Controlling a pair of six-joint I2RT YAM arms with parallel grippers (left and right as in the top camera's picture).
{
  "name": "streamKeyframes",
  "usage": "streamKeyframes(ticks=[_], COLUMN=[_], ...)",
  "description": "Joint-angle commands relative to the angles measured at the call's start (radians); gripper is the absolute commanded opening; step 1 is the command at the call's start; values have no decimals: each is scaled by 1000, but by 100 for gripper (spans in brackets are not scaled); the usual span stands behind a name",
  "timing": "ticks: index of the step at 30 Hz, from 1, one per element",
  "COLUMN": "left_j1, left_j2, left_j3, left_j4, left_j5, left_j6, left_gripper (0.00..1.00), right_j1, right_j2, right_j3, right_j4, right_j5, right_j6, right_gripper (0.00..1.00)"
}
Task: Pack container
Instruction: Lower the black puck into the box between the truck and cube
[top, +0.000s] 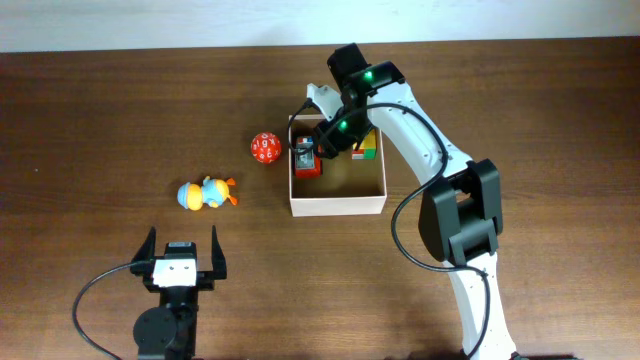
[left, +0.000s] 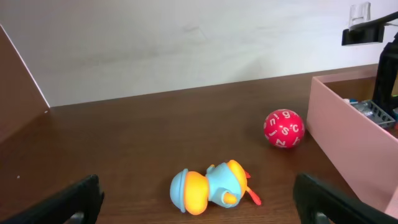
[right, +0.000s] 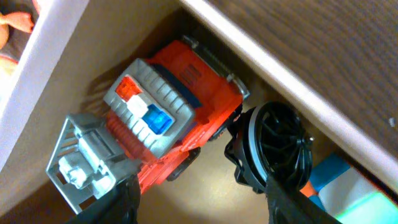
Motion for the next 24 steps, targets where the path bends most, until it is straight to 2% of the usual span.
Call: streamKeyframes(ticks=[1,15,24], left_j1=[4,4,4], left_j2=[-8,-8,-8], left_j3=[-2,-2,-2], left_j4=[-4,-4,-4], left_j5=[-8,-8,-8], left_j6=[13,13,13], left_gripper=[99,99,99], right_j1=[13,10,9], right_j2=[-2,-2,-2], right_j3=[11,24,127], right_j4=[-19,-46,-70], right_j5=[-21,7,33], right_j6=[-13,-14,-14], right_gripper=[59,57,57])
